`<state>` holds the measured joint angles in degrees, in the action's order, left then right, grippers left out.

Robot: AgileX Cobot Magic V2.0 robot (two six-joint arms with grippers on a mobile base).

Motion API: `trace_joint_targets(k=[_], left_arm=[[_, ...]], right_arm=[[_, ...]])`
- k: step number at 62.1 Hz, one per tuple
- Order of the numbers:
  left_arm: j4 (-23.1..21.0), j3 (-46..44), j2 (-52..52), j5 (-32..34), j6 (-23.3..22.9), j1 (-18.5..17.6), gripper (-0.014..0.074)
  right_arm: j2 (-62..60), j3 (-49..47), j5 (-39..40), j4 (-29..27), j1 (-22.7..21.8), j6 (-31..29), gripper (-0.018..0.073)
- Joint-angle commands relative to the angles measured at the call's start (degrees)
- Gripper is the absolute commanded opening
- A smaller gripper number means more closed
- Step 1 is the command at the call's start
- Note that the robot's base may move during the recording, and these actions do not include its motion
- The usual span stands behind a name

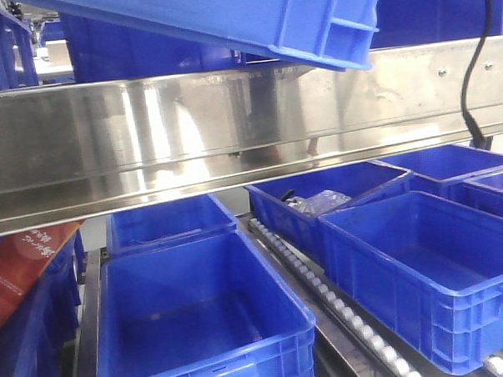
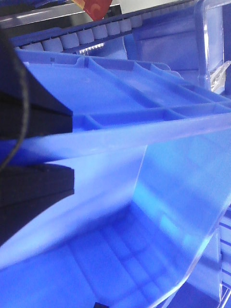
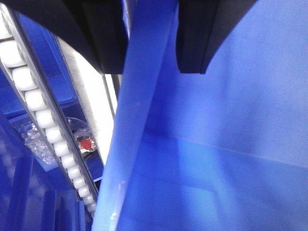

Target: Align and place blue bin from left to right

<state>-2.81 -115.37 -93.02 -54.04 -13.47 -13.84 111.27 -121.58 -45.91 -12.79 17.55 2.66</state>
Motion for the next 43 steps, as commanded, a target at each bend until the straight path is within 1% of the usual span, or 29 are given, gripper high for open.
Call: trace_joint_targets(k=[1,9,16,23,31,43], left_arm=[[-8.4,-0.9,0.7,3.0,1.4,-1.8,0.0012],[-8.5,-0.9,0.7,3.0,1.4,-1.8,0.0012],[-8.5,-0.9,0.7,3.1,1.4,-1.8,0.0012],[-8.5,-0.9,0.7,3.9,1.4,-1.8,0.0012],[-8.3,-0.9,0.1,4.1,1.4,-1.8,0.0012],[-8.5,-0.9,-1.2,3.8,1.2,-1.8,0.0012]], right_arm=[[-1.3,-1.1,6.5,-5.8,1.5,1.9,-0.0064],[-1.3,-1.1,7.7,-5.8,1.5,1.9,-0.0064],[-1.3,-1.1,6.9,-5.8,1.5,1.9,-0.0064],[-1.5,-1.3,6.0,-5.8,1.5,-1.8,-0.0064],[-1.5,-5.1,4.9,-5.8,1.3,-3.5,-0.0064],[-0.6,-11.2,7.9,-5.8,-0.3,-5.0,-0.0064]])
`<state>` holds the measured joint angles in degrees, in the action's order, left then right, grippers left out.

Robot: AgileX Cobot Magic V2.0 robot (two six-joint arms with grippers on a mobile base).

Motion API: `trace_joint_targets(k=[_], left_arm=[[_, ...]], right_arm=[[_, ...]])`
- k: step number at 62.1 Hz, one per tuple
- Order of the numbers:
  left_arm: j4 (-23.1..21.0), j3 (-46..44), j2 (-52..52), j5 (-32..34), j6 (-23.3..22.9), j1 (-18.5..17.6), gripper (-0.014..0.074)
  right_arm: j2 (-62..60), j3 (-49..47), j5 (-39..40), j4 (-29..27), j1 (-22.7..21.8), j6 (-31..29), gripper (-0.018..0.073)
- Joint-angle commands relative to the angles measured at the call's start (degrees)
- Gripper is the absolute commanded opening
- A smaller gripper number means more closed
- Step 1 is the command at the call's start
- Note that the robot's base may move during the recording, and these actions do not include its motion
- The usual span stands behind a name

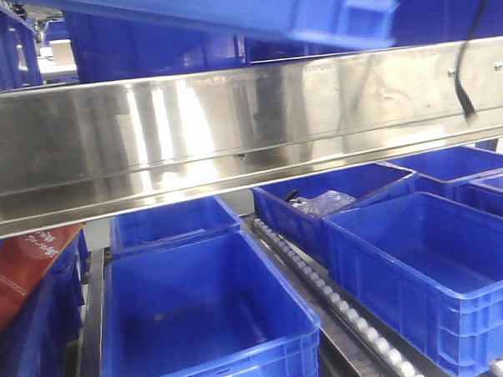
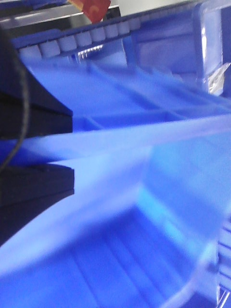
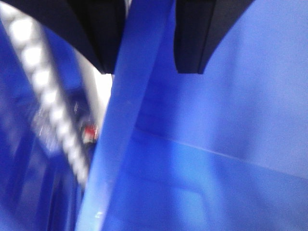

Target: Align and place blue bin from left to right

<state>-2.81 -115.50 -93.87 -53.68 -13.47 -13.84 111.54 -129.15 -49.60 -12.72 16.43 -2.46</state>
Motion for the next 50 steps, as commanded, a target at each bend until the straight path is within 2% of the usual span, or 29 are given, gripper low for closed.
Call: trace_joint_targets(k=[1,12,21,26,31,50], left_arm=[[-8.5,-0.7,-0.5,3.5,1.2,-1.8,0.0012],[-8.1,-0.6,-1.4,3.0,-0.7,-1.9,0.0012],[-3.9,-0.6,-2.1,2.5,-4.2,-1.9,0.0012],[0.3,-0.6,-2.4,2.3,-6.8,-1.9,0.0012],[2.0,-0.6,-2.5,2.2,-8.3,-1.9,0.0012],[1.8,-0.5,-4.2,4.0,-12.8,-1.9,0.0012]], right_arm=[[-0.7,-3.9,11.7,-5.9,0.6,0.0,-0.0064],[4.0,-9.0,12.0,-5.9,0.1,-1.4,-0.0064],[8.4,-14.6,12.6,-6.2,0.1,-1.8,-0.0064],[10.4,-18.2,12.6,-6.2,0.1,-1.8,-0.0064],[12.2,-21.8,12.6,-6.2,0.1,-1.8,-0.0064],[13.4,-24.0,14.4,-6.5,0.1,-1.8,-0.0064]])
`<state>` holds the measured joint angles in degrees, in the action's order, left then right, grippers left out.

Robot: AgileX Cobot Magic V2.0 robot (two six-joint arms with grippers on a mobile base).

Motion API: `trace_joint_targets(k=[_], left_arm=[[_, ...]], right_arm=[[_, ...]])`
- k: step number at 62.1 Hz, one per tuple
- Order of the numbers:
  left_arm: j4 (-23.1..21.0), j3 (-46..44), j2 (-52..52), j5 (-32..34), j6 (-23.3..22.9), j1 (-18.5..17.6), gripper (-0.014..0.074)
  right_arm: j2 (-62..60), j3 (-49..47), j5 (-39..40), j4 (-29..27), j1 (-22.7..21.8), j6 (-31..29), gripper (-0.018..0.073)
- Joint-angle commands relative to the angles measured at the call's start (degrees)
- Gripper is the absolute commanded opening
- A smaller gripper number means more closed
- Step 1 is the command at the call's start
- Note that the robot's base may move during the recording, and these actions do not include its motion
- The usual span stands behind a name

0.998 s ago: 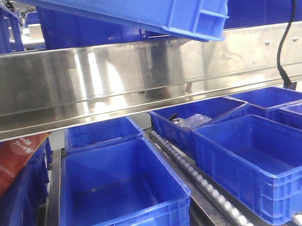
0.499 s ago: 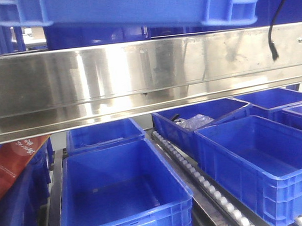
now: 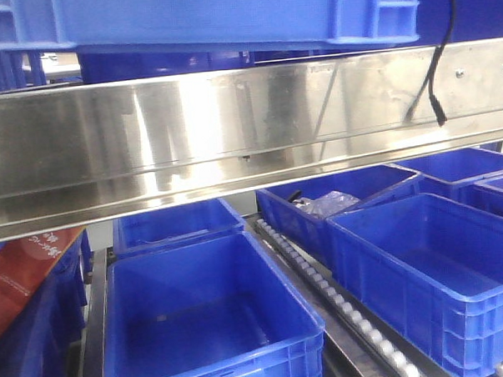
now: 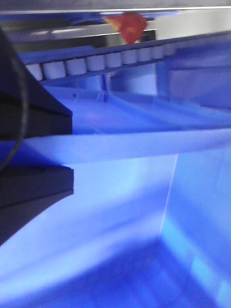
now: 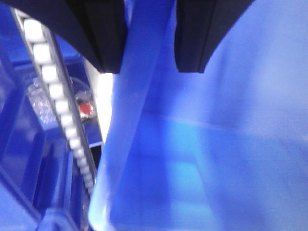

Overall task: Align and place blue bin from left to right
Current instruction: 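Lower the bin onto the upper shelf and open both grippers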

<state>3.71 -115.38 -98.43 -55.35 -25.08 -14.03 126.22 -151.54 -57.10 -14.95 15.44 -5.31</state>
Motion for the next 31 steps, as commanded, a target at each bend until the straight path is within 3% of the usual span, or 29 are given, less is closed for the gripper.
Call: trace_joint_targets(k=[1,31], left_arm=[[-4.7,-0.6,0.4,5.9,-1.2,-1.7,0.0012],[-4.8,-0.7,0.5,7.0,-1.2,-1.6,0.0012]], right_arm=[[-1.3,-1.6,21.9,-4.4,1.1,1.1,-0.0064],[-1.3,-2.7,20.4,-5.2,1.8,1.1,-0.0064]])
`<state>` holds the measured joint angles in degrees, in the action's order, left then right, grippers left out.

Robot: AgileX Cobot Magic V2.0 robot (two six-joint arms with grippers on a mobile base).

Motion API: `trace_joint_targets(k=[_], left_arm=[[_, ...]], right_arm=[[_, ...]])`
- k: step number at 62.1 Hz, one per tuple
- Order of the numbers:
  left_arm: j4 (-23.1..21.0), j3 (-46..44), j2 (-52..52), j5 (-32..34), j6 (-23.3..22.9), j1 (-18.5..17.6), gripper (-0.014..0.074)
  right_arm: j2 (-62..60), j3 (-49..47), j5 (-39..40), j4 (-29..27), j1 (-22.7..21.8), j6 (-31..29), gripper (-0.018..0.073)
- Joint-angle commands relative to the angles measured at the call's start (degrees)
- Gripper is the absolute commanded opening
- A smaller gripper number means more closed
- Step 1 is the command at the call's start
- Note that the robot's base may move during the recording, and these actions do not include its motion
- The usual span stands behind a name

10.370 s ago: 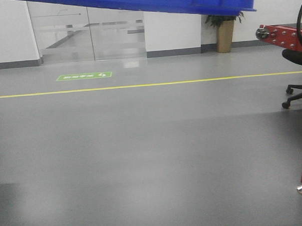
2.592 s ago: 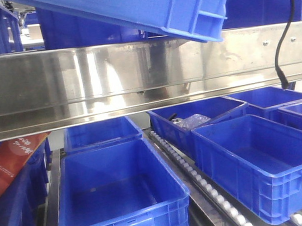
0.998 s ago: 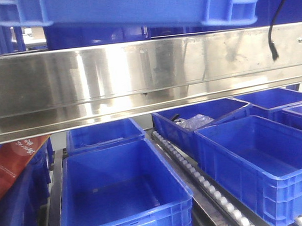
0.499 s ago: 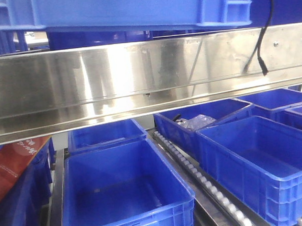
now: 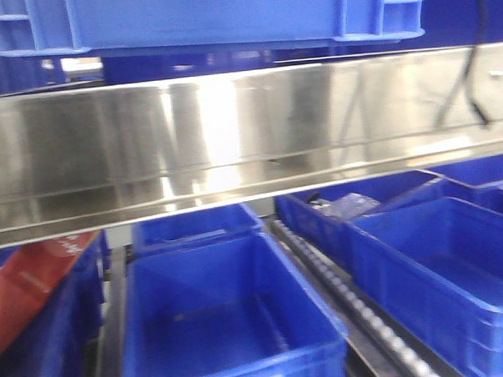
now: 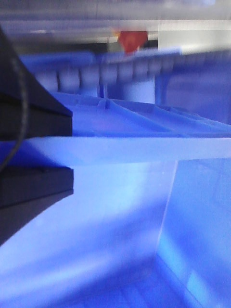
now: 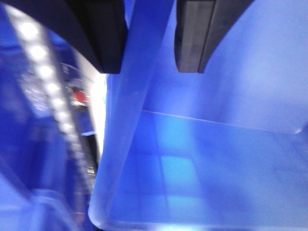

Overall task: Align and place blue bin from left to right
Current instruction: 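Lower the bin onto the upper shelf and open both grippers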

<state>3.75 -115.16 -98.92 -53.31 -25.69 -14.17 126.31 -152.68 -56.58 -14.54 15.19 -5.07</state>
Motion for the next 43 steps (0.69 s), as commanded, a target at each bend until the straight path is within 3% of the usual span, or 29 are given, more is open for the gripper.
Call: trace_joint_targets(k=[1,9,20,31,43], left_arm=[[-4.9,-1.0,1.0,4.9,-0.6,-1.4,0.0012],[-5.1,-1.0,1.0,3.3,-0.1,-1.6,0.0012],[-8.5,-1.0,0.8,1.6,4.1,-4.1,0.0012],[-8.9,-1.0,0.7,1.3,4.1,-7.2,0.0012],[-9.1,-1.0,0.7,-2.7,4.1,-7.9,0.0012]], right_arm=[[-1.4,-1.5,19.8,-5.6,2.0,0.8,-0.0064],[-1.4,-1.5,17.9,-5.2,2.0,0.8,-0.0064],[-1.4,-1.5,13.1,0.9,1.0,0.8,-0.0064],[-1.4,-1.5,10.3,0.9,-0.9,0.8,-0.0064],[-1.4,-1.5,9.7,0.9,-1.6,0.8,-0.0064]])
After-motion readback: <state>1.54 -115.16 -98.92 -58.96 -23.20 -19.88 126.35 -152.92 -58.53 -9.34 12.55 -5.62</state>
